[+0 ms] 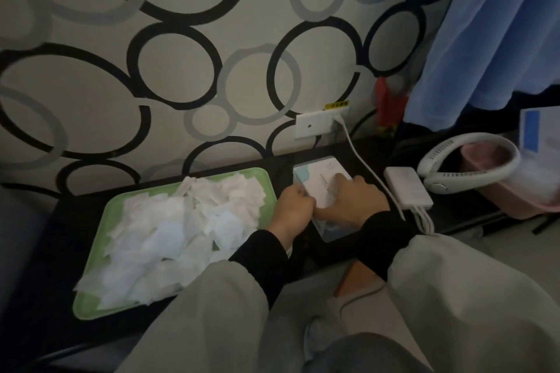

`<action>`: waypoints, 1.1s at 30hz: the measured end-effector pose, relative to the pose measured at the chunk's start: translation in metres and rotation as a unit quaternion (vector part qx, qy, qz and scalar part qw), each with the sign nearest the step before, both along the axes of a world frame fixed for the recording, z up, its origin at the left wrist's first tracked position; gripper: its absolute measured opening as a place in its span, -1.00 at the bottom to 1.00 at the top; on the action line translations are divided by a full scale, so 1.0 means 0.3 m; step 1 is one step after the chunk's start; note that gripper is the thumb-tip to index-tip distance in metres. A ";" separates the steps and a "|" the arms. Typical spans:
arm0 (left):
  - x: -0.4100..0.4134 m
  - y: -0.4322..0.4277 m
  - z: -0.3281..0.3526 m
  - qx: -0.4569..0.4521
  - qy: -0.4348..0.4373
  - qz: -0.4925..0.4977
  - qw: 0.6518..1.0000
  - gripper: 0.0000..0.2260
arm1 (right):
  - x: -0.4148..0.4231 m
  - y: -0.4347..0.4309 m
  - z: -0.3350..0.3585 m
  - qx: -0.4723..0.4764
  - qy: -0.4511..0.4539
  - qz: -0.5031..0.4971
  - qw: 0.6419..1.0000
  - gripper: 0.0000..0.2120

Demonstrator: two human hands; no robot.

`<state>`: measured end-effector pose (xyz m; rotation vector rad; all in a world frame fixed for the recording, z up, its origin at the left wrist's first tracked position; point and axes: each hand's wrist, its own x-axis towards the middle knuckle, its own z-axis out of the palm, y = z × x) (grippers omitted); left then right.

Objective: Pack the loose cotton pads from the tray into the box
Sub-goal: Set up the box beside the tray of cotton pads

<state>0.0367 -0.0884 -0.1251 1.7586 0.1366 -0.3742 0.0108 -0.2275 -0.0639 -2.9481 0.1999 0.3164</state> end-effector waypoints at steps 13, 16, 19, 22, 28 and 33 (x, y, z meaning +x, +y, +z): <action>-0.101 0.014 0.129 0.020 -0.006 -0.055 0.998 -0.82 | 0.003 -0.190 0.147 0.545 0.007 -0.191 0.816 -0.72; -0.112 0.014 0.120 0.074 -0.022 -0.077 0.994 -0.74 | 0.039 -0.267 0.152 0.455 -0.121 -0.179 0.864 -0.76; -0.109 0.017 0.121 0.082 -0.030 -0.068 0.994 -0.77 | 0.042 -0.312 0.135 0.186 -0.147 -0.121 0.964 -0.69; -0.104 0.027 0.125 0.071 -0.029 -0.073 0.994 -0.79 | 0.024 -0.288 0.121 0.034 -0.141 -0.109 0.983 -0.64; -0.126 0.080 0.155 0.047 -0.034 -0.096 0.994 -0.78 | -0.022 -0.071 0.151 0.059 -0.196 -0.022 0.979 -0.65; -0.192 0.275 0.233 0.154 -0.116 -0.061 0.979 -0.69 | -0.082 0.183 0.166 0.195 -0.168 0.058 0.965 -0.76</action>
